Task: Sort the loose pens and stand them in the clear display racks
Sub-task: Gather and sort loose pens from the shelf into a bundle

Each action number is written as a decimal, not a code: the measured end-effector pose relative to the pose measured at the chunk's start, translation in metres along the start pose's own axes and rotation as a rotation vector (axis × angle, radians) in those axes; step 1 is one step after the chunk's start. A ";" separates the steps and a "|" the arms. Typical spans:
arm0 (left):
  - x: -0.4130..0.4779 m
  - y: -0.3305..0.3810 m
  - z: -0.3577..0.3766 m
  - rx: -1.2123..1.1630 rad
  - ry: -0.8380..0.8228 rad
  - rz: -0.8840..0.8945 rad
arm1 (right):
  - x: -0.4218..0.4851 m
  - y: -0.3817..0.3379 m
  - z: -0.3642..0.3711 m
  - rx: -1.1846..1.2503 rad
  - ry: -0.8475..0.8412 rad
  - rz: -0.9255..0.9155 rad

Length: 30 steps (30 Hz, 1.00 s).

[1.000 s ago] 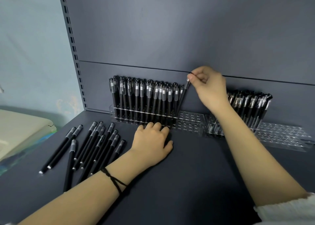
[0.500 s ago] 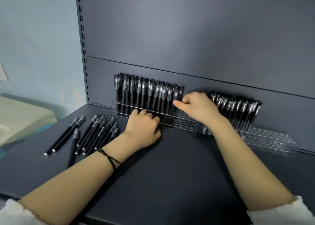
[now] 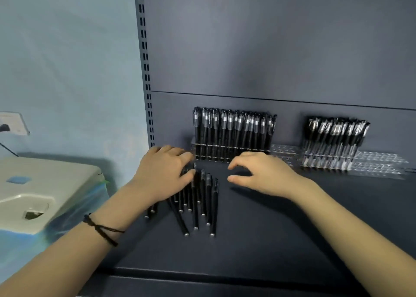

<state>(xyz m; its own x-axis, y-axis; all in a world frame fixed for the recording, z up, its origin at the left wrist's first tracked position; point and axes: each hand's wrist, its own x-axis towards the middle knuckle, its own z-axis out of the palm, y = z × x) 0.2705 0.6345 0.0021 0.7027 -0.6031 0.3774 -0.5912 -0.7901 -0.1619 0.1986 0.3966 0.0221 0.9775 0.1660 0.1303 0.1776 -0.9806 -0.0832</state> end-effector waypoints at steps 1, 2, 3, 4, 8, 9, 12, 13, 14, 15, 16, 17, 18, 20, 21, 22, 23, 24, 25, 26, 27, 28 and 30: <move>-0.004 -0.009 0.001 -0.016 -0.001 0.005 | 0.004 -0.012 0.003 0.018 0.010 0.038; -0.007 -0.016 0.002 -0.036 0.003 0.013 | 0.008 -0.023 0.007 0.046 0.030 0.087; -0.008 -0.022 0.003 -0.058 0.006 0.018 | 0.012 -0.032 0.011 0.079 0.045 0.154; -0.008 -0.026 0.003 -0.082 0.009 0.018 | 0.016 -0.041 0.015 0.109 0.039 0.235; -0.004 -0.022 0.006 -0.232 0.039 0.007 | 0.025 -0.058 0.025 0.176 -0.134 0.449; -0.002 -0.018 0.007 -0.252 0.050 0.014 | 0.026 -0.060 0.025 0.208 -0.162 0.473; 0.006 -0.012 0.009 -0.294 0.084 0.040 | 0.033 -0.060 0.020 0.345 -0.211 0.500; 0.011 -0.012 0.010 -0.312 0.087 0.039 | 0.036 -0.059 0.019 0.376 -0.229 0.503; 0.015 -0.012 0.010 -0.332 0.083 0.032 | 0.039 -0.058 0.019 0.398 -0.247 0.502; 0.020 -0.012 0.010 -0.350 0.074 0.020 | 0.041 -0.056 0.020 0.417 -0.260 0.497; 0.024 -0.011 0.011 -0.363 0.066 0.008 | 0.044 -0.053 0.020 0.437 -0.266 0.488; 0.028 -0.011 0.011 -0.376 0.062 -0.004 | 0.046 -0.050 0.020 0.464 -0.260 0.480; 0.031 -0.009 0.012 -0.402 0.066 -0.019 | 0.048 -0.047 0.019 0.507 -0.243 0.474; 0.034 -0.006 0.015 -0.549 0.094 -0.077 | 0.052 -0.042 0.014 0.641 -0.187 0.456; 0.033 -0.003 0.017 -0.663 0.105 -0.118 | 0.054 -0.041 0.012 0.726 -0.153 0.445; 0.031 -0.001 0.020 -0.786 0.115 -0.153 | 0.056 -0.042 0.010 0.826 -0.110 0.430; 0.030 0.001 0.023 -0.900 0.125 -0.172 | 0.058 -0.043 0.009 0.937 -0.051 0.407; 0.029 0.002 0.027 -0.990 0.132 -0.177 | 0.061 -0.044 0.008 1.058 0.023 0.377; 0.027 0.002 0.030 -1.058 0.131 -0.174 | 0.064 -0.047 0.007 1.190 0.102 0.347; 0.025 0.003 0.031 -1.112 0.126 -0.165 | 0.066 -0.049 0.006 1.322 0.171 0.330; 0.023 0.003 0.032 -1.153 0.122 -0.151 | 0.068 -0.052 0.006 1.443 0.224 0.329; 0.020 0.004 0.033 -1.185 0.115 -0.129 | 0.069 -0.055 0.006 1.531 0.264 0.335; 0.017 0.008 0.032 -1.234 0.078 -0.075 | 0.070 -0.058 0.007 1.587 0.303 0.338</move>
<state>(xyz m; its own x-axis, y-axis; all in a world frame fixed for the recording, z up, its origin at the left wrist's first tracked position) 0.2903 0.6149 -0.0225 0.7504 -0.5192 0.4091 -0.5577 -0.1652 0.8134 0.2576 0.4660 0.0290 0.9712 -0.2311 0.0575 0.0928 0.1448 -0.9851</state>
